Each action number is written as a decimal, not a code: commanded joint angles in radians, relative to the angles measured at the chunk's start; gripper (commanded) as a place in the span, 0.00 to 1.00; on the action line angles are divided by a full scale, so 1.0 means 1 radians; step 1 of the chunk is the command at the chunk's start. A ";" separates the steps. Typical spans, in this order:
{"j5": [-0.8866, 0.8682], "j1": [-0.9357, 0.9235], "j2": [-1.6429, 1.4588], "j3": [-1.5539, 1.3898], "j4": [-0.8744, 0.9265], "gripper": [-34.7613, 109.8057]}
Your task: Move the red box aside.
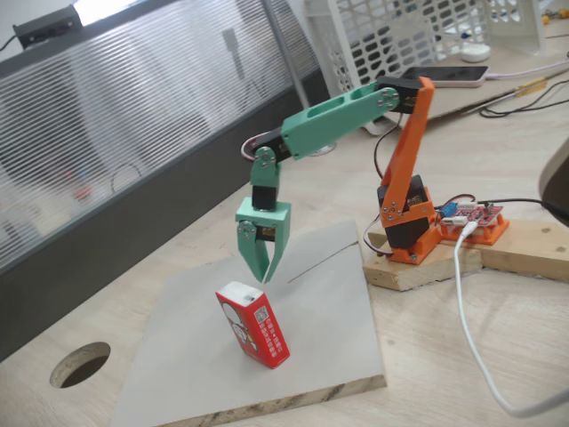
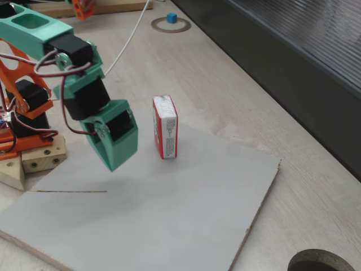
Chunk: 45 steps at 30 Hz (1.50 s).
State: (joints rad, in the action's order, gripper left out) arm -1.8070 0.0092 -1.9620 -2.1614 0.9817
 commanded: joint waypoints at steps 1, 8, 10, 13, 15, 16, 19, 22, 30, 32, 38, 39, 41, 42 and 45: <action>-0.012 0.018 0.049 0.066 -0.003 0.26; -0.012 0.020 0.155 0.161 -0.003 0.26; -0.012 0.023 0.173 0.210 -0.003 0.26; -0.012 0.055 0.183 0.288 -0.003 0.26; -0.012 0.110 0.183 0.316 -0.003 0.26; -0.012 0.135 0.183 0.316 -0.003 0.26; -0.054 0.186 0.186 0.311 -0.003 0.26; -0.153 0.233 0.245 0.311 -0.003 0.26; -0.337 0.396 0.339 0.324 -0.017 0.26; -0.344 0.434 0.334 0.325 -0.017 0.26; -0.344 0.632 0.325 0.327 -0.017 0.26; -0.344 0.683 0.325 0.328 -0.017 0.26; -0.345 0.790 0.325 0.348 -0.017 0.27; -0.345 0.845 0.324 0.374 -0.018 0.27; -0.345 0.969 0.333 0.491 -0.018 0.27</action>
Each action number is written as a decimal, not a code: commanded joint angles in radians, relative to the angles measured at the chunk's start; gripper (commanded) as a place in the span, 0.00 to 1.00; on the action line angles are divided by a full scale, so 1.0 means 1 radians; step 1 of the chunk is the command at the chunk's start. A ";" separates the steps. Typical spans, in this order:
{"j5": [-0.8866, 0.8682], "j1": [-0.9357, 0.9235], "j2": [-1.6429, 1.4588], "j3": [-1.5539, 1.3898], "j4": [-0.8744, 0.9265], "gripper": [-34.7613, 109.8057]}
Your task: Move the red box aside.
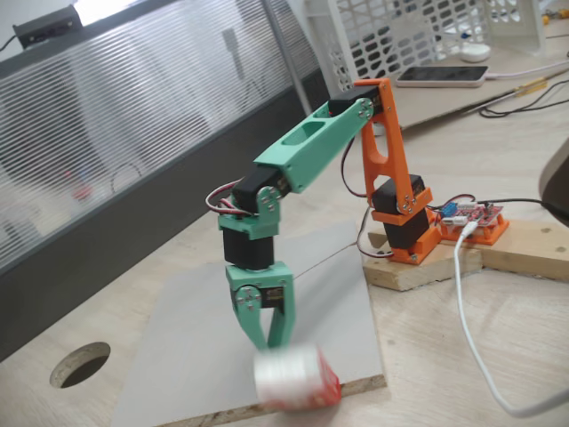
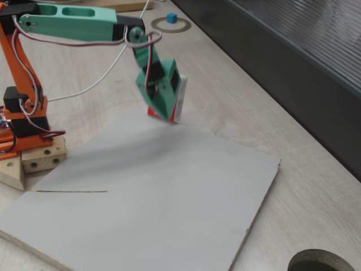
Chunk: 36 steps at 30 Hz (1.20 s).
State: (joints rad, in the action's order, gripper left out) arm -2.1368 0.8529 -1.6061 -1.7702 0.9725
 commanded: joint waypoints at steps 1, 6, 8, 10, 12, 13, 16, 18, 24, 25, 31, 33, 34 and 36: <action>-0.015 0.152 -0.020 0.140 -0.009 0.27; -0.014 0.172 -0.017 0.209 0.002 0.27; -0.008 0.153 -0.018 0.207 0.005 0.27; -0.008 0.051 -0.018 0.184 0.006 0.27; -0.011 -0.101 -0.018 0.133 0.006 0.27; -0.011 -0.169 -0.018 0.107 0.006 0.27; -0.003 -0.302 -0.037 0.052 0.006 0.26; -0.003 -0.367 -0.052 0.038 0.006 0.26; 0.000 -0.545 -0.124 -0.014 0.049 0.26; 0.002 -0.566 -0.126 -0.035 0.075 0.26; 0.164 -0.643 -0.238 -0.140 0.270 0.26; 0.264 -0.667 -0.288 -0.141 0.333 0.26; 0.310 -0.689 -0.311 -0.141 0.362 0.26; 0.379 -0.733 -0.354 -0.143 0.416 0.26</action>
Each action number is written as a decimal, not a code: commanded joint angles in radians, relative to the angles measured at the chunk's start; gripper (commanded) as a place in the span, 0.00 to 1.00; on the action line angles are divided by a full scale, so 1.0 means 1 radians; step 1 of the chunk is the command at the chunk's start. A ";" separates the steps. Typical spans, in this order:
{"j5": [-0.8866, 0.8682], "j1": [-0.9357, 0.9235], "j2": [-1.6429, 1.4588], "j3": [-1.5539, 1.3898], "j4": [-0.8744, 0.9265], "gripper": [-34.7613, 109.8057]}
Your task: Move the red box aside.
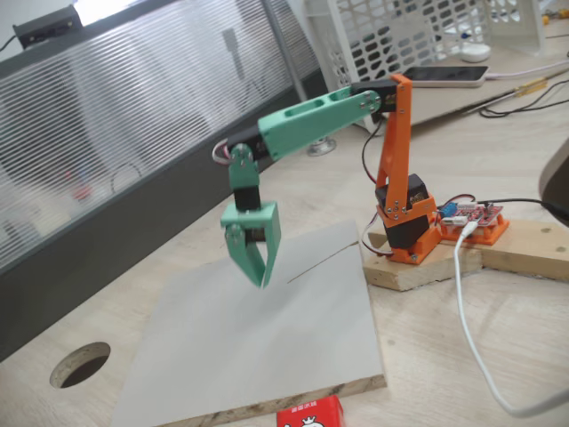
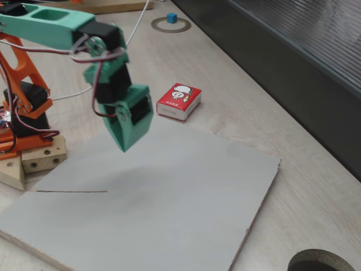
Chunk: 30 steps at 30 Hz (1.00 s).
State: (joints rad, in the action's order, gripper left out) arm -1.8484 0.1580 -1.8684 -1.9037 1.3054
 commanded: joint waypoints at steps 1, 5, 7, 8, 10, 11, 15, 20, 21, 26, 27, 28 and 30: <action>0.117 -0.058 -0.110 -0.009 0.112 0.26; 0.158 -0.092 -0.181 -0.041 0.258 0.26; 0.161 -0.092 -0.224 -0.092 0.333 0.27; 0.161 -0.092 -0.252 -0.127 0.362 0.27; 0.161 -0.092 -0.314 -0.216 0.380 0.27; 0.161 -0.092 -0.353 -0.264 0.380 0.27; 0.155 -0.092 -0.538 -0.428 0.380 0.27; 0.158 -0.092 -0.568 -0.503 0.379 0.27; 0.158 -0.092 -0.568 -0.500 0.379 0.27; 0.158 -0.092 -0.568 -0.511 0.371 0.27; 0.158 -0.092 -0.568 -0.511 0.354 0.27; 0.158 -0.092 -0.568 -0.511 0.330 0.27; 0.158 -0.092 -0.568 -0.517 0.261 0.27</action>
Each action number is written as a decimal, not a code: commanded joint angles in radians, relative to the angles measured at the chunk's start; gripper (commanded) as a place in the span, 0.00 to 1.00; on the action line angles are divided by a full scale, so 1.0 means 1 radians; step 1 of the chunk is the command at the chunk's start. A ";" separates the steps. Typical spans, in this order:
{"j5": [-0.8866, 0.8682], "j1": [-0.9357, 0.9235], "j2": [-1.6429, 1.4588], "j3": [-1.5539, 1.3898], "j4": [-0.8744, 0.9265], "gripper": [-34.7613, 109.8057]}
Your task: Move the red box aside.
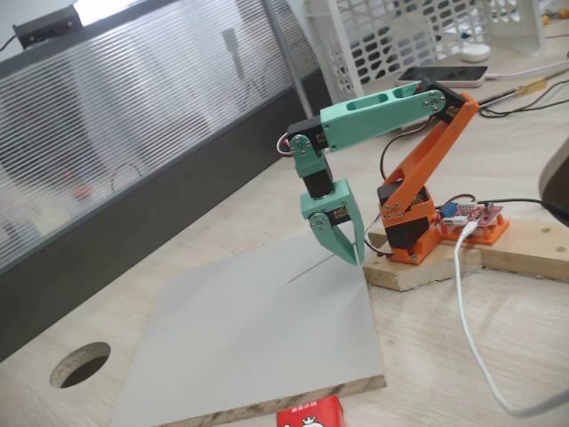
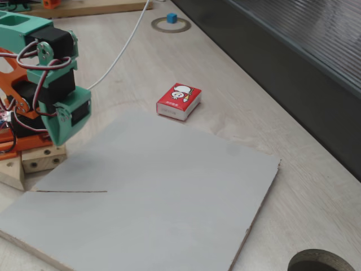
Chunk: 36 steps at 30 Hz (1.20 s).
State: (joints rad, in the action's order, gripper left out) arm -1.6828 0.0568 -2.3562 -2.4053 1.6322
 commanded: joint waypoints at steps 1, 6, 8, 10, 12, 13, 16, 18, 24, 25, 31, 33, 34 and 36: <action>-0.012 0.009 -0.080 -0.023 -0.103 0.27; -0.017 0.008 -0.080 -0.110 -0.210 0.27; -0.017 0.008 -0.080 -0.138 -0.216 0.27; -0.017 0.008 -0.080 -0.147 -0.216 0.27; -0.017 0.008 -0.080 -0.143 -0.218 0.27; -0.017 0.008 -0.080 -0.138 -0.218 0.27; -0.017 0.008 -0.080 -0.133 -0.219 0.27; -0.017 0.008 -0.080 -0.133 -0.219 0.27; -0.017 0.008 -0.080 -0.130 -0.221 0.27; -0.017 0.008 -0.080 -0.130 -0.221 0.27; -0.017 0.008 -0.080 -0.130 -0.324 0.27; -0.018 0.008 -0.080 -0.132 -0.377 0.27; -0.018 0.008 -0.080 -0.132 -0.394 0.27; -0.018 0.008 -0.080 -0.132 -0.405 0.27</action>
State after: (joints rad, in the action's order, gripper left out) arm -1.6843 0.0568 -2.3562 -2.5433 1.2502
